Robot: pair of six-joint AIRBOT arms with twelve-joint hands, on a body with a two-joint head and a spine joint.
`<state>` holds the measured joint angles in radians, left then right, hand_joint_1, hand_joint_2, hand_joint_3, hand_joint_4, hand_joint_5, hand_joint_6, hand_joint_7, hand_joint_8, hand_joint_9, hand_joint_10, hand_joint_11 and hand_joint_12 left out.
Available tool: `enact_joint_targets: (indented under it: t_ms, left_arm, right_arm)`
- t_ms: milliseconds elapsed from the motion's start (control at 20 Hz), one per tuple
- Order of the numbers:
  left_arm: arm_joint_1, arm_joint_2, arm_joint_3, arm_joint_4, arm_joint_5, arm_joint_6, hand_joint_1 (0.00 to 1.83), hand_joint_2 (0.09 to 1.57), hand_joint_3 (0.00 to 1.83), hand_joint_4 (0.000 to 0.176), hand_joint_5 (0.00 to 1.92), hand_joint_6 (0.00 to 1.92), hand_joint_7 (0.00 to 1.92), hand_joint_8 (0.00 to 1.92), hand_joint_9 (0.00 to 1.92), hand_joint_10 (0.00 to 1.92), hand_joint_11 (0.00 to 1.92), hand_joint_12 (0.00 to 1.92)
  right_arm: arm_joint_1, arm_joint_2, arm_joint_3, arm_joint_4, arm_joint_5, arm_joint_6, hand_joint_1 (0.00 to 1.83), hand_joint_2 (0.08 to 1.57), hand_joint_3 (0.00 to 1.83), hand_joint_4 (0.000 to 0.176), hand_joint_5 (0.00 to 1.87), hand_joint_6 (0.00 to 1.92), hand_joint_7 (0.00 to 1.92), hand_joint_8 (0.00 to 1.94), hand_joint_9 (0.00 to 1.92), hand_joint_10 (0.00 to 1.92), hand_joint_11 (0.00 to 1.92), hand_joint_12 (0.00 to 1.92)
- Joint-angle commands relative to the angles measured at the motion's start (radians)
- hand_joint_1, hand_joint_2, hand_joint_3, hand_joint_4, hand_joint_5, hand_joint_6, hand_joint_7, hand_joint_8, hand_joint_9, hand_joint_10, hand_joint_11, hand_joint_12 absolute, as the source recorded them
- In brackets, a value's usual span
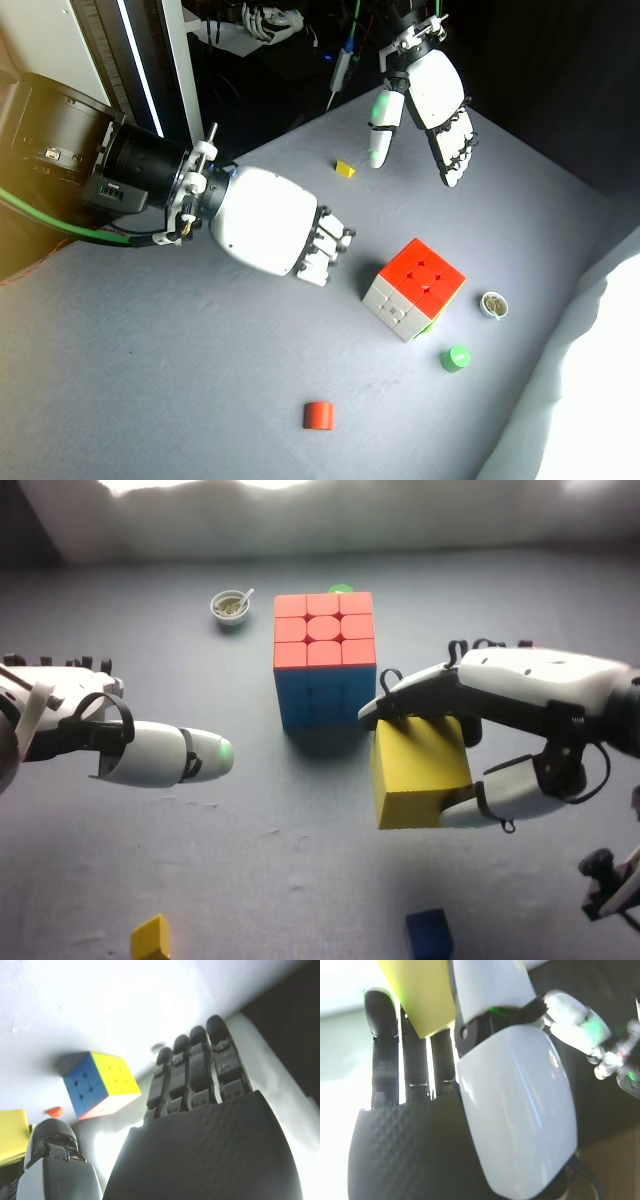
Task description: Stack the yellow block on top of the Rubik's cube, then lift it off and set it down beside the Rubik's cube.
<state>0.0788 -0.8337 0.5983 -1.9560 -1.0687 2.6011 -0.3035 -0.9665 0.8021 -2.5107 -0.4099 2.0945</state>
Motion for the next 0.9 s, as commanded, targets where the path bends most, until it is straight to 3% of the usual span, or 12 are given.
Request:
enact_joint_targets:
  t_ms: [0, 500, 850]
  left_arm:
    - [-0.011, 0.009, -0.002, 0.067, -0.023, 0.0, 0.0, 0.95, 0.0, 0.0, 0.08, 0.0, 0.12, 0.0, 0.11, 0.0, 0.0, 0.36]
    - [-0.011, 0.008, -0.009, 0.063, -0.023, 0.0, 0.0, 0.95, 0.0, 0.0, 0.06, 0.0, 0.1, 0.0, 0.1, 0.0, 0.0, 0.32]
    - [-0.014, 0.008, -0.009, 0.063, -0.023, 0.0, 0.0, 0.95, 0.0, 0.0, 0.06, 0.0, 0.11, 0.0, 0.11, 0.0, 0.0, 0.34]
  right_arm:
    - [0.002, 0.005, 0.005, -0.05, -0.109, 0.029, 1.34, 1.22, 0.0, 0.0, 0.71, 1.32, 0.85, 1.26, 0.66, 1.53, 0.41, 1.75]
    - [-0.09, -0.09, 0.112, -0.144, -0.119, 0.07, 1.34, 1.23, 0.0, 0.0, 0.71, 1.34, 0.84, 1.28, 0.65, 1.54, 0.38, 1.8]
    - [-0.103, -0.135, 0.146, -0.162, -0.121, 0.059, 1.34, 1.23, 0.0, 0.0, 0.71, 1.34, 0.83, 1.27, 0.66, 1.54, 0.4, 1.77]
